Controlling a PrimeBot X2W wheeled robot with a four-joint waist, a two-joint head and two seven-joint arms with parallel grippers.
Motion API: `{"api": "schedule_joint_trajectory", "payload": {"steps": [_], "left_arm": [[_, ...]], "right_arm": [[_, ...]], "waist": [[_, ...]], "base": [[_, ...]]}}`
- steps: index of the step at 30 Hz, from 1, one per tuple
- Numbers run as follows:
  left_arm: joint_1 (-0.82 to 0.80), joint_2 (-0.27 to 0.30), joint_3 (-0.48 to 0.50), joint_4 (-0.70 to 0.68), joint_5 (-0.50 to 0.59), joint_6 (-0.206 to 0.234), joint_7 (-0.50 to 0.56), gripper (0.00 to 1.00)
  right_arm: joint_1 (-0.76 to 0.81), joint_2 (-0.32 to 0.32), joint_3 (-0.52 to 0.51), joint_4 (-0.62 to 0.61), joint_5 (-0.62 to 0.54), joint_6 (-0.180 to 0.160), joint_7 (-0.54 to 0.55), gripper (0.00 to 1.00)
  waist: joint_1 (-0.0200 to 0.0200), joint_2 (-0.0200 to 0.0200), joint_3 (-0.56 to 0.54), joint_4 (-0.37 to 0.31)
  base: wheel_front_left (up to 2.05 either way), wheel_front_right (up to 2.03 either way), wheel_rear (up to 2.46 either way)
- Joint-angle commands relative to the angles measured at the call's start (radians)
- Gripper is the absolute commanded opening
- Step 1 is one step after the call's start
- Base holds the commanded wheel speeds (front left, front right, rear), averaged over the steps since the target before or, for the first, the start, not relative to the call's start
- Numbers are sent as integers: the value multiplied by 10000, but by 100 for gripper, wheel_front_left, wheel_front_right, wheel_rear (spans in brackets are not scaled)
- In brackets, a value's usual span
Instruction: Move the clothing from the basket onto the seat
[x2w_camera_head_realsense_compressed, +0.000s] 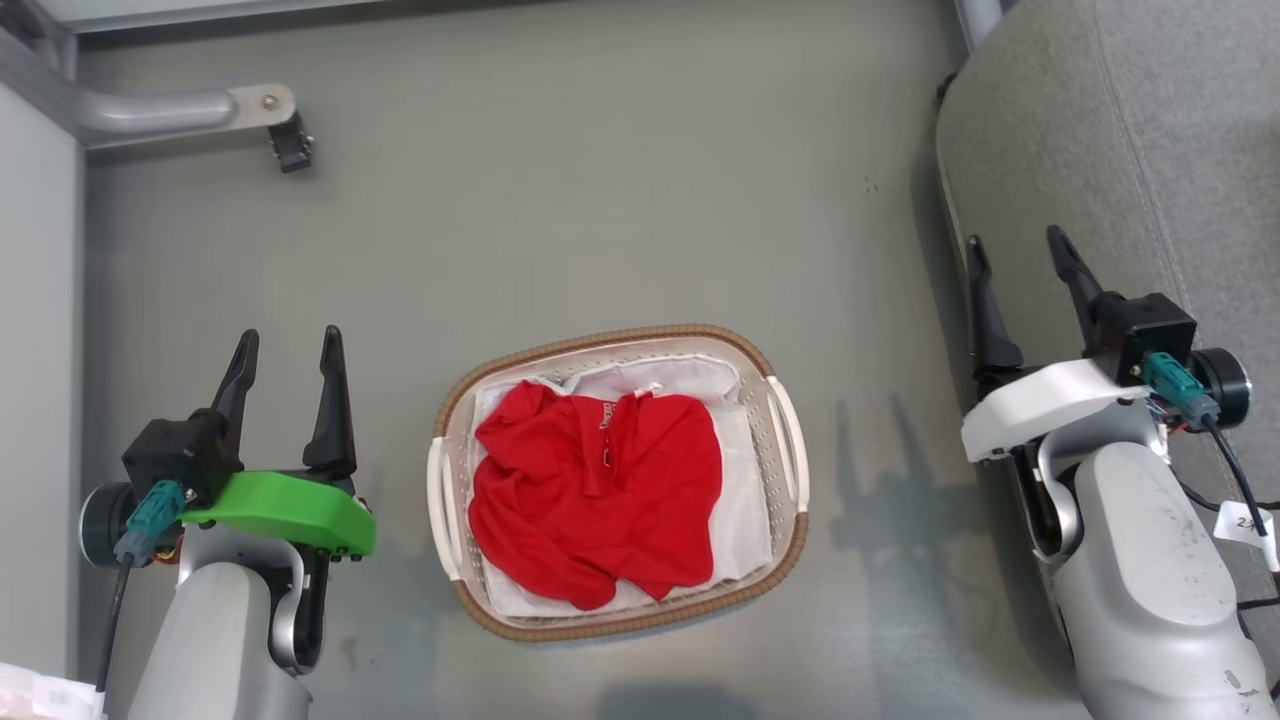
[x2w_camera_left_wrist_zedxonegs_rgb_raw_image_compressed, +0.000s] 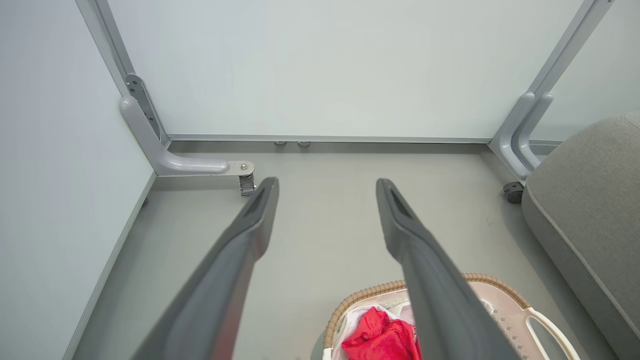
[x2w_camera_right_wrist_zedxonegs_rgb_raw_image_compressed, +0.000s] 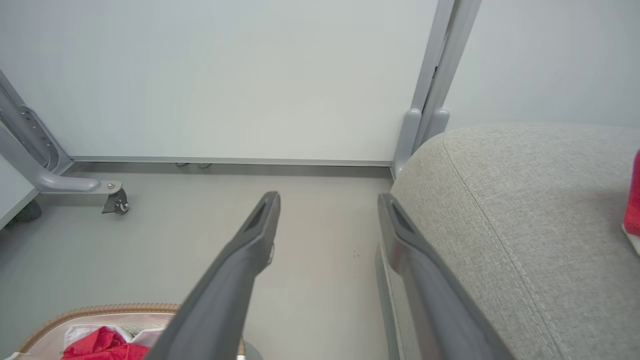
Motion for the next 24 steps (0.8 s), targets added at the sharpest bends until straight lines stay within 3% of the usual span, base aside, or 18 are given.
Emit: {"api": "schedule_joint_trajectory", "payload": {"steps": [1, 12, 24], "left_arm": [[164, -50, 131, 17, 107, 22, -5, 100], [1141, -505, 1002, -323, 568, 22, -5, 100], [2508, -794, 1221, -616, 564, 22, -5, 100]], "right_arm": [[-43, -51, 107, -38, 92, -14, -18, 100], [679, -46, 680, 46, 432, -14, -18, 100], [2042, -45, 732, 184, 683, -14, -18, 100]], "waist": [[0, 0, -317, 304], [0, 0, -1244, 308], [0, 0, -2394, 401]], "base": [[0, 0, 0], [0, 0, 0], [0, 0, 0]]}}
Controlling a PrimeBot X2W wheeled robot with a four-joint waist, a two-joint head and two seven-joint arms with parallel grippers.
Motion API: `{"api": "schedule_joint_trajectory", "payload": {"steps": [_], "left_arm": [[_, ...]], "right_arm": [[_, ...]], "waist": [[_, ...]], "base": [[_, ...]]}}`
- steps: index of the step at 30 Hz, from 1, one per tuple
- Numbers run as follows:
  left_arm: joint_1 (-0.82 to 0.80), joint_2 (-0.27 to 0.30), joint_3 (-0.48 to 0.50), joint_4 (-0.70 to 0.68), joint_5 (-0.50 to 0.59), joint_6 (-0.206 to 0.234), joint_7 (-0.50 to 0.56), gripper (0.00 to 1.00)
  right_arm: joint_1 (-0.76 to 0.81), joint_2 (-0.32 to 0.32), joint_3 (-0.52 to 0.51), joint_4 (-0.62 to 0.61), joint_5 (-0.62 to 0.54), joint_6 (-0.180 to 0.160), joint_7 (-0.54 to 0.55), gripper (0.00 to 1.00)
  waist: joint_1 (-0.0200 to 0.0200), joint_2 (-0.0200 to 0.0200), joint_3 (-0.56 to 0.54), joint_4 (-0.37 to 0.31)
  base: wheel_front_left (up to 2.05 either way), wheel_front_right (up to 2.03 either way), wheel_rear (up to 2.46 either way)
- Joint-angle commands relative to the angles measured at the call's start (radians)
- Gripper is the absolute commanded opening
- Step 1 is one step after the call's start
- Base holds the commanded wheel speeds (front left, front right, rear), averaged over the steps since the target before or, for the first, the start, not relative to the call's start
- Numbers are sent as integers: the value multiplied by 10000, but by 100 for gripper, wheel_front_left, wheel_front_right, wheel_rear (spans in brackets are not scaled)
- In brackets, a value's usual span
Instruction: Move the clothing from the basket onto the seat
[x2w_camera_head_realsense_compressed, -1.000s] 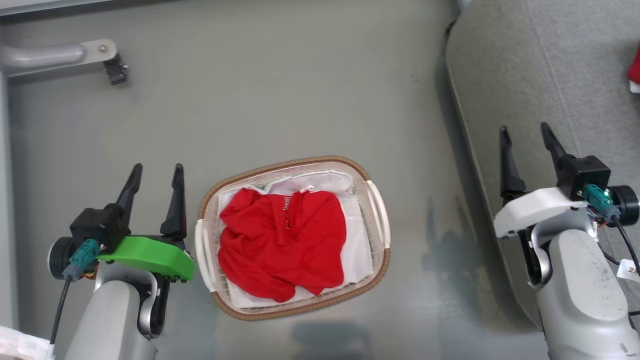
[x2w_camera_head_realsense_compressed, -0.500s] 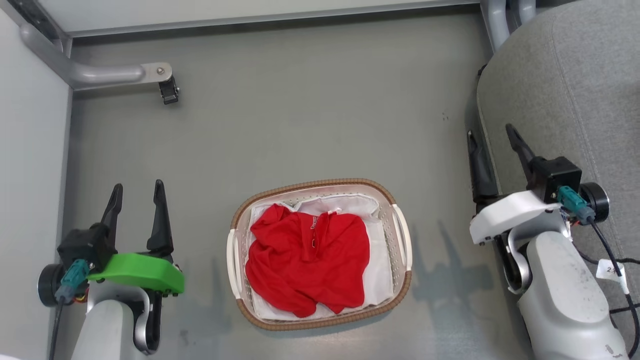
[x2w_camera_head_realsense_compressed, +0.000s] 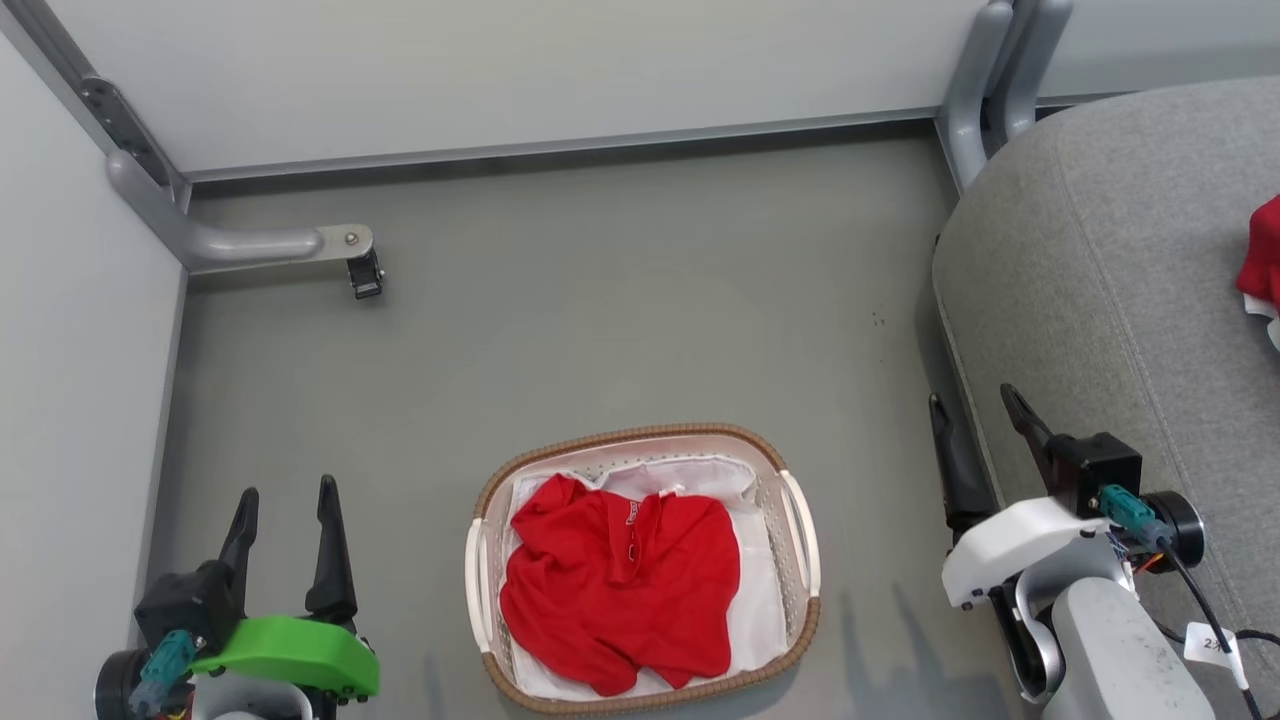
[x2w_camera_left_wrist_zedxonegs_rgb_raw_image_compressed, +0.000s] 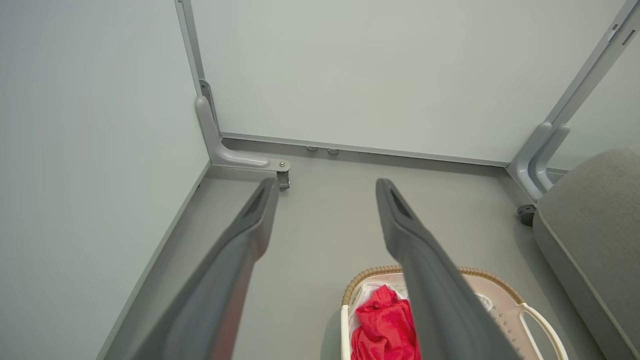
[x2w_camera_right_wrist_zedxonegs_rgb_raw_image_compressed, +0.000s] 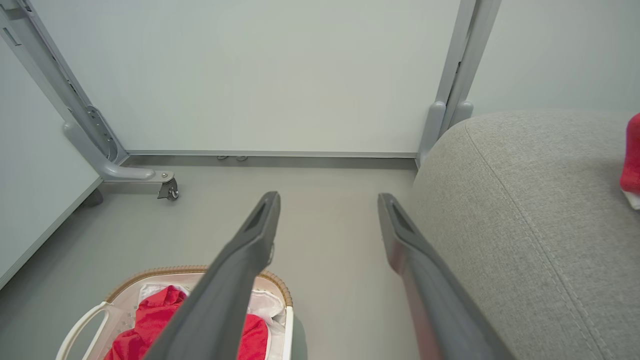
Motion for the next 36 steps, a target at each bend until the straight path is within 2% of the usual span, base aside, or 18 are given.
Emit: {"api": "schedule_joint_trajectory", "payload": {"steps": [1, 16, 21, 30, 36], "left_arm": [[226, -37, 53, -40, 42, 22, -5, 100], [1327, -167, -78, -548, 244, 22, -5, 100], [1419, -183, -70, -657, -3, 22, -5, 100], [1323, -190, -146, -719, 45, 22, -5, 100], [803, -189, -527, -455, -222, 22, -5, 100]], "right_arm": [[204, -43, -3, 22, 105, -14, -18, 100], [1302, -46, 126, -391, 192, -14, -18, 100], [1545, -38, -38, -558, 391, -14, -18, 100], [1518, -43, -18, -689, 293, -14, -18, 100], [1214, -43, 29, -791, 270, -14, -18, 100]], "waist": [[1, 0, -380, 92], [1, 0, -1257, 122], [1, 0, -1349, 119], [1, 0, -1193, 44], [1, 0, -689, 34]], "base": [[0, 0, 0], [0, 0, 0], [0, 0, 0], [0, 0, 0], [0, 0, 0]]}}
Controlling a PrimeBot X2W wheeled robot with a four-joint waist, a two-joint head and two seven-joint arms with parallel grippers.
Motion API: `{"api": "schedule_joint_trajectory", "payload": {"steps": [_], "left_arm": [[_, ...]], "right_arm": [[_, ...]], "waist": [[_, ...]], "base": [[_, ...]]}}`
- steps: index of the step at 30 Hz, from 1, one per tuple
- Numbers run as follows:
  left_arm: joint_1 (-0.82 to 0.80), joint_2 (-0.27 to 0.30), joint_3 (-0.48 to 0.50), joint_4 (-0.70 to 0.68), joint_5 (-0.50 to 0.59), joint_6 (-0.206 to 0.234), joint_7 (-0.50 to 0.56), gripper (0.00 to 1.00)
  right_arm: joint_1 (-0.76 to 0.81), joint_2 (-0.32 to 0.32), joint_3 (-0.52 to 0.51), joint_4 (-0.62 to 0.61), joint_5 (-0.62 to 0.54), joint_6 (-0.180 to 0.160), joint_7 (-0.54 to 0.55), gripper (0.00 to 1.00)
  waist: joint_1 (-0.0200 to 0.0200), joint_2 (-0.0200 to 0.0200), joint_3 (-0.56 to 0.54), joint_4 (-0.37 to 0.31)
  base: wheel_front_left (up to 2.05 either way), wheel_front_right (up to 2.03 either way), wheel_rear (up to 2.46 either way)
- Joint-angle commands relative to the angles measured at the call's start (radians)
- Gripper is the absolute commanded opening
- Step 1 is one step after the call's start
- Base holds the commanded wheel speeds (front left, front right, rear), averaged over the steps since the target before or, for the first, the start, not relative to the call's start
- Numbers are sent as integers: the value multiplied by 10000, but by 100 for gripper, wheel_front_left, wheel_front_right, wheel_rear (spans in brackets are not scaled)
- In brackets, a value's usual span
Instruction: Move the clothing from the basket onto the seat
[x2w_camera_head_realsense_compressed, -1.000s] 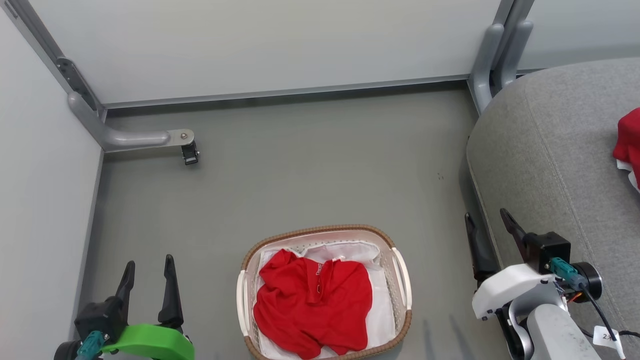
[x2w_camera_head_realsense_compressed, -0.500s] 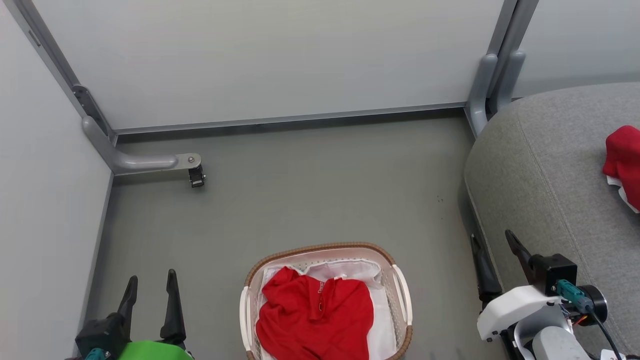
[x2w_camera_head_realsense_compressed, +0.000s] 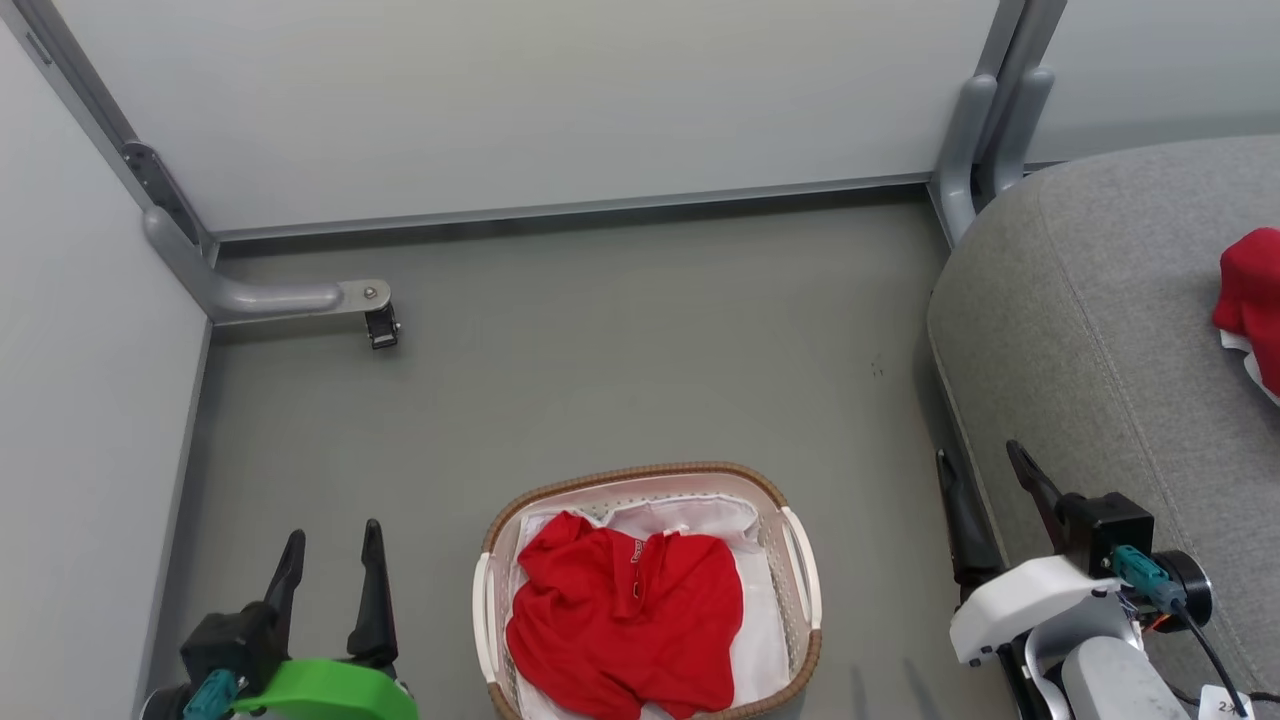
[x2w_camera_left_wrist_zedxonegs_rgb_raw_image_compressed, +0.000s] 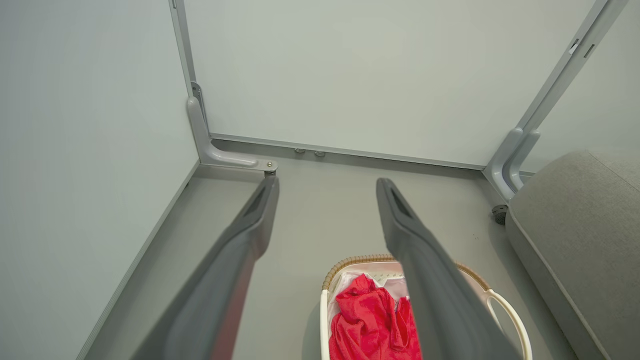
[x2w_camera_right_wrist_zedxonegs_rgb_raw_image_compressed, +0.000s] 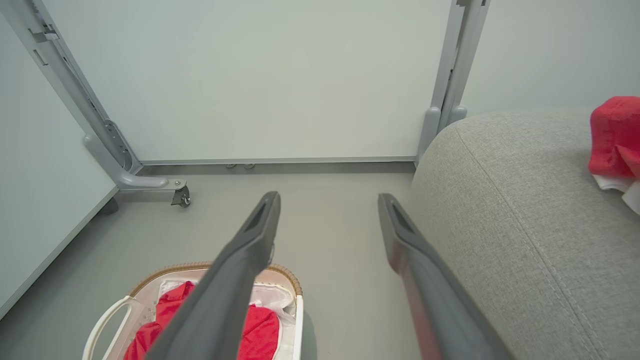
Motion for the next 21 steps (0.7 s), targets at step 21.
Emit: {"api": "schedule_joint_trajectory", "payload": {"steps": [21], "left_arm": [[-3541, 578, -3519, 1910, -1376, 22, -5, 100]], "right_arm": [[-2206, -43, 819, -1013, 135, -14, -18, 100]], "waist": [[1, 0, 4066, -941]], "base": [[0, 0, 0]]}}
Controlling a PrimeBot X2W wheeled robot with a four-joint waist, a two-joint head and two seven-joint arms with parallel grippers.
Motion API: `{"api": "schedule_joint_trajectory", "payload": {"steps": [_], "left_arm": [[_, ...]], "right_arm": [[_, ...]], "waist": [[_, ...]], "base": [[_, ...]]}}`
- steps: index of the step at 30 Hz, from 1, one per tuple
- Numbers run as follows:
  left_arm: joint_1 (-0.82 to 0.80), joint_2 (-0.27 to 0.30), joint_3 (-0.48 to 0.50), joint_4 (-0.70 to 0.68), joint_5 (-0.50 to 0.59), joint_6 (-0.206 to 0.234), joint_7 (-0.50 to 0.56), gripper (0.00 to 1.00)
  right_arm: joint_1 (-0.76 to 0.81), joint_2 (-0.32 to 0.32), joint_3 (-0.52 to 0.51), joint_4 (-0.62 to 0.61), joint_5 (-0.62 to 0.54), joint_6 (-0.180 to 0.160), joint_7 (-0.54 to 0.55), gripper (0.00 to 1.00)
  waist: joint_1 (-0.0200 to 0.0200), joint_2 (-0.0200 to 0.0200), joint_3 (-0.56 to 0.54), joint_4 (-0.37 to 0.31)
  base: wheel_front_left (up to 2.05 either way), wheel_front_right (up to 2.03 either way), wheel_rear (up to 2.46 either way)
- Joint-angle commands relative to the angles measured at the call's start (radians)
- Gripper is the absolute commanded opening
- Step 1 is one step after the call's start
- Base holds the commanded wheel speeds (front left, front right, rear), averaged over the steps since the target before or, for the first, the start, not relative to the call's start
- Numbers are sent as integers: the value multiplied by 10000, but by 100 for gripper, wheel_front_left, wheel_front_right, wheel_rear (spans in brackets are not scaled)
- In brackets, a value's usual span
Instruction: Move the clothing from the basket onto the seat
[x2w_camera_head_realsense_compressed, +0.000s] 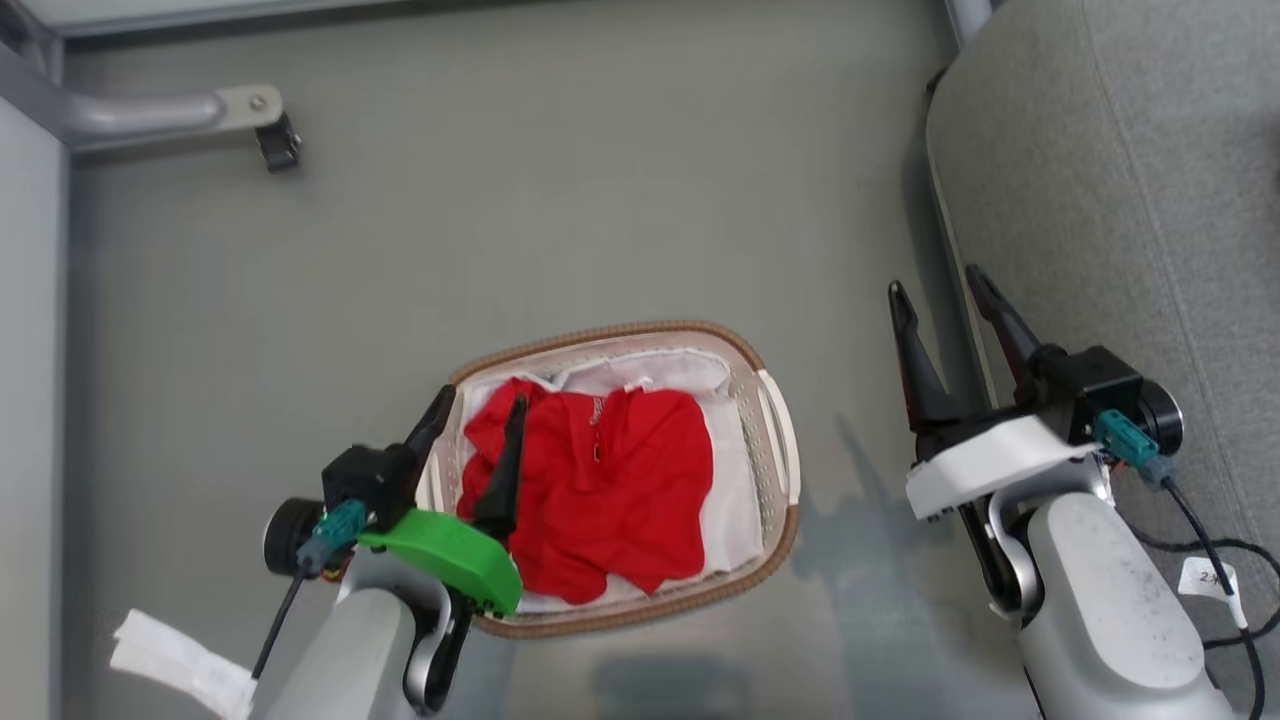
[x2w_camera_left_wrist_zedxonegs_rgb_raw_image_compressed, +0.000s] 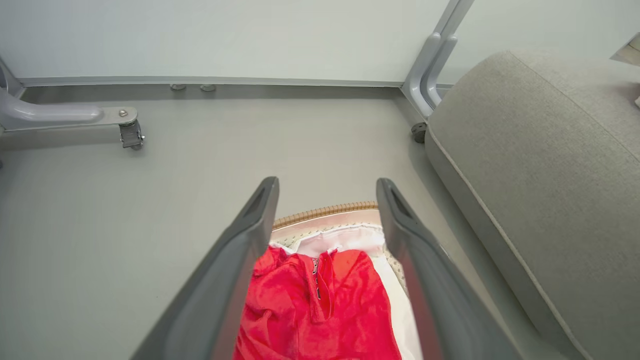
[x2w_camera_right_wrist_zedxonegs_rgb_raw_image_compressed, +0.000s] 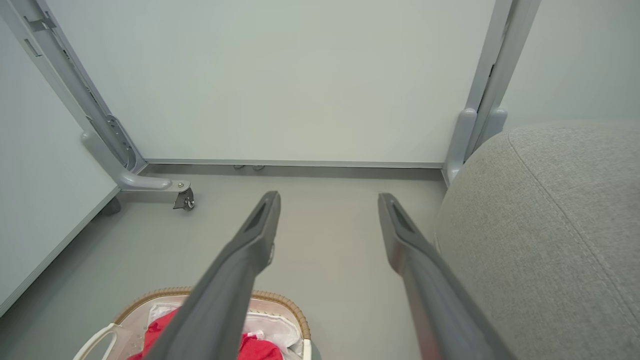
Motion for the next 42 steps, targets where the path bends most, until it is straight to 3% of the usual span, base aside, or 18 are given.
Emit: {"api": "schedule_joint_trajectory", "payload": {"steps": [1, 16, 28, 34, 42], "left_arm": [[-393, 142, -161, 123, -170, 22, -3, 100], [-2540, 707, -1472, 1142, -331, 22, -5, 100], [-4282, 1285, -2743, 2723, -96, 22, -3, 100], [-4958, 1241, -3162, 4116, -22, 22, -5, 100], [-5773, 746, -3584, 6408, -180, 22, 231, 100]], "right_arm": [[-228, -40, 43, -100, 45, -14, -18, 100], [-1409, -40, 647, -717, 435, -14, -18, 100], [-1826, -35, 978, -1097, 808, -14, -18, 100], [-1883, -37, 1173, -1230, 1022, -14, -18, 100], [-1817, -38, 1364, -1296, 1279, -14, -18, 100]], "waist": [[0, -1, 1171, -488], [0, -1, 3227, -1139], [0, -1, 4454, -1715], [0, -1, 4836, -1974], [0, -1, 5006, -2196]], "base": [[0, 0, 0], [0, 0, 0], [0, 0, 0], [0, 0, 0], [0, 0, 0]]}}
